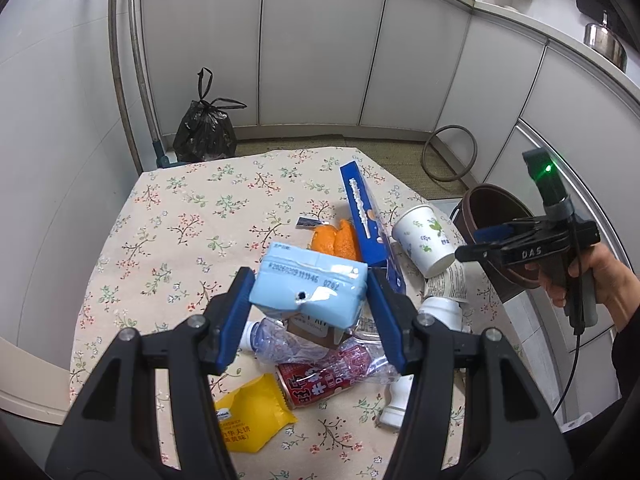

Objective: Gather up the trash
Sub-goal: 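Grasp the light-blue milk carton with the left gripper while the right grasps the paper cup, then carry carton and cup over the brown bin and release both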

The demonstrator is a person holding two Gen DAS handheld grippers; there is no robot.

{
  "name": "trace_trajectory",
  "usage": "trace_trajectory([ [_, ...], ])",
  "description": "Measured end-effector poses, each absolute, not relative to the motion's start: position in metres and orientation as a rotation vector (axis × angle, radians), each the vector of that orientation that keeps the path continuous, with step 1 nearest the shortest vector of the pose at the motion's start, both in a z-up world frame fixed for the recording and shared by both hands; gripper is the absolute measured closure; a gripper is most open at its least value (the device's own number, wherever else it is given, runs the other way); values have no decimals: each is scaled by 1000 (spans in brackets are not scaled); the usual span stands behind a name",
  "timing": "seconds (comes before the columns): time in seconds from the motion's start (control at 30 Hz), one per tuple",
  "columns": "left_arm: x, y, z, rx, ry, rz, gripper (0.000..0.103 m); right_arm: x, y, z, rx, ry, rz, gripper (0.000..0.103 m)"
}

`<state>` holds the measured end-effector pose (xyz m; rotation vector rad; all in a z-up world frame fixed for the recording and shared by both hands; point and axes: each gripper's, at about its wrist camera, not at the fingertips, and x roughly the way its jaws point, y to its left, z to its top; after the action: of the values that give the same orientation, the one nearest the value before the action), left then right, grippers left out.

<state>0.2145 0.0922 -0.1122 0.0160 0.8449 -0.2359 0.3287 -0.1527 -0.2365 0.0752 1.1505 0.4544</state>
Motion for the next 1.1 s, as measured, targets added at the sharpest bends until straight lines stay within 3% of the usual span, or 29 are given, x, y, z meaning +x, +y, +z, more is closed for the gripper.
trace_trajectory([
  [0.33, 211, 85, -110, 43, 826, -221, 44, 357, -117, -247, 92, 1197, 318, 19],
  [0.47, 207, 78, -107, 85, 811, -210, 44, 363, -113, -267, 109, 1249, 283, 44],
  [0.63, 204, 74, -97, 109, 789, -196, 44, 356, -121, -257, 152, 1217, 308, 45],
  [1.1, 179, 6, -45, 153, 649, -303, 44, 279, -190, -132, 209, 1000, 212, 46],
])
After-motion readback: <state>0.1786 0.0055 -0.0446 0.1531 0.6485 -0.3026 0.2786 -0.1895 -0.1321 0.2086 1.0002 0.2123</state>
